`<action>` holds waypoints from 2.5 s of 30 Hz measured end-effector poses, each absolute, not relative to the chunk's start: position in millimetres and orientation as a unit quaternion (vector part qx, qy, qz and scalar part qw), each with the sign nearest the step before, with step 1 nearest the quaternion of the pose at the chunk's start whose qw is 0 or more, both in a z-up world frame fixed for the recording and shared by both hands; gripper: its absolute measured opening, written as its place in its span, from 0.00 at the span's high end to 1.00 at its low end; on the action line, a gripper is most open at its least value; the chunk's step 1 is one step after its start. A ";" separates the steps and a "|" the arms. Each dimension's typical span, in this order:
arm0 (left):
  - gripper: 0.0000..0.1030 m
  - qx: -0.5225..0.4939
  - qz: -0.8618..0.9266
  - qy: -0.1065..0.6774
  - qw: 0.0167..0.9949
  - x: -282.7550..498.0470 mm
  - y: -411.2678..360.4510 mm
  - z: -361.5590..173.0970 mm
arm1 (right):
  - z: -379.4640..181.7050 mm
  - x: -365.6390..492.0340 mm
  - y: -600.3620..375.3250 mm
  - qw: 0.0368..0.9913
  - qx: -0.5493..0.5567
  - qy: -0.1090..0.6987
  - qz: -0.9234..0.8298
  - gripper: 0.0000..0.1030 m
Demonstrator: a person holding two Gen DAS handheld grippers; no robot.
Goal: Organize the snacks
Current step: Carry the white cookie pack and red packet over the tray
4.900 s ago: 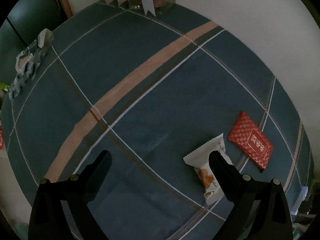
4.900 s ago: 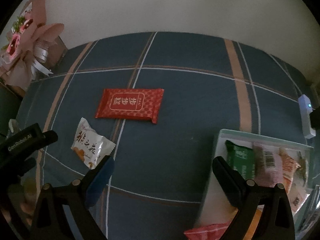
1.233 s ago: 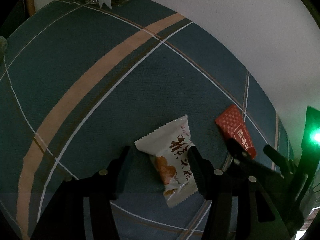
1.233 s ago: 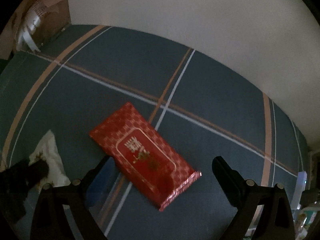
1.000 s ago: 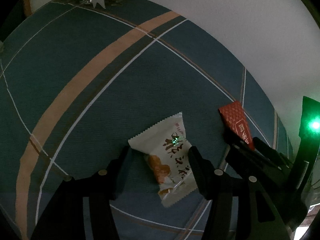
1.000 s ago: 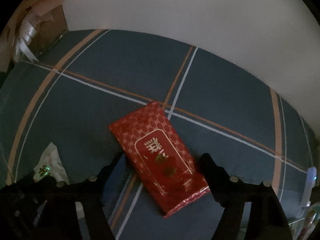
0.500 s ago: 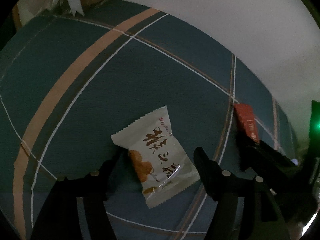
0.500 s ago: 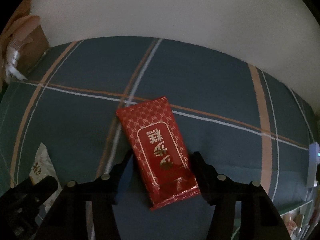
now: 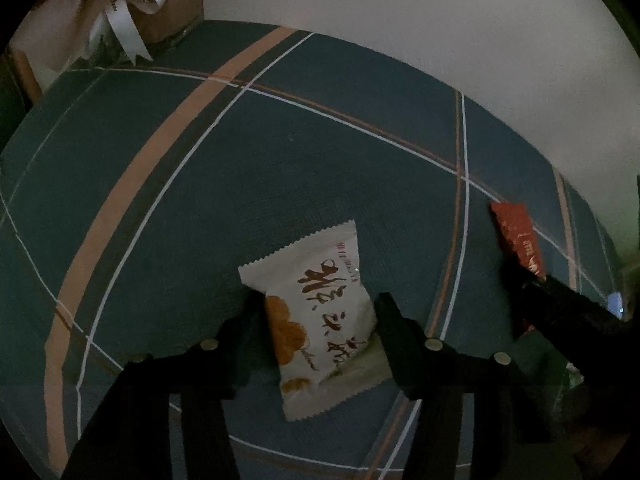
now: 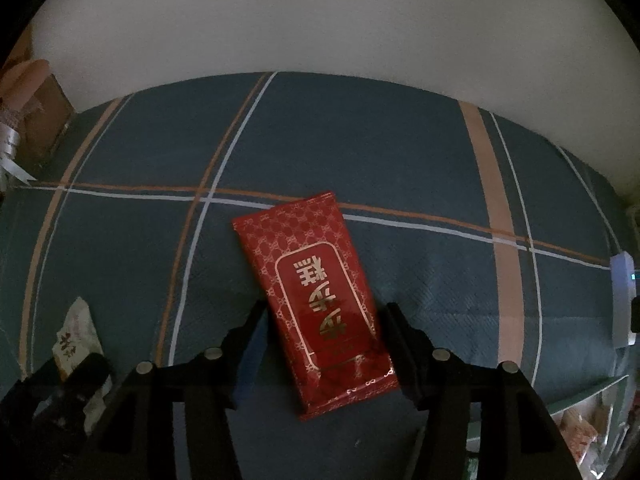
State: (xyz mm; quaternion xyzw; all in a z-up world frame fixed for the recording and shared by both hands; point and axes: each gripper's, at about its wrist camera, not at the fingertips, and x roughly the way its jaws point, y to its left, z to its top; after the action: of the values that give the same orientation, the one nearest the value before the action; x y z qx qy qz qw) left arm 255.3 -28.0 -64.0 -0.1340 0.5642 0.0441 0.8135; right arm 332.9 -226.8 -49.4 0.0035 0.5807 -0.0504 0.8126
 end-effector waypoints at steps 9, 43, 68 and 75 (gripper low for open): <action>0.47 -0.155 0.032 0.541 0.826 249.1 -21.8 -38.4 | -52.8 327.7 -227.5 0.817 0.018 0.573 -0.063 0.50; 0.47 -0.188 0.032 0.518 0.834 161.1 -73.4 63.9 | 69.6 138.7 -295.2 0.846 0.168 0.499 -0.078 0.50; 0.47 -0.076 -0.090 0.522 0.845 136.6 -223.2 77.0 | 71.0 95.0 -412.1 0.834 0.238 0.483 -0.124 0.50; 0.47 -0.041 -0.132 0.533 0.835 122.5 -260.7 67.5 | 73.1 76.6 -444.9 0.825 0.249 0.477 -0.173 0.50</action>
State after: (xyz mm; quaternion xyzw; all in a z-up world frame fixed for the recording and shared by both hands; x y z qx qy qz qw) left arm 122.5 -260.7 67.5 -0.0410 0.5333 -0.1320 0.8346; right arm 76.6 -444.9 73.1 0.2494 0.4769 -0.1728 0.8249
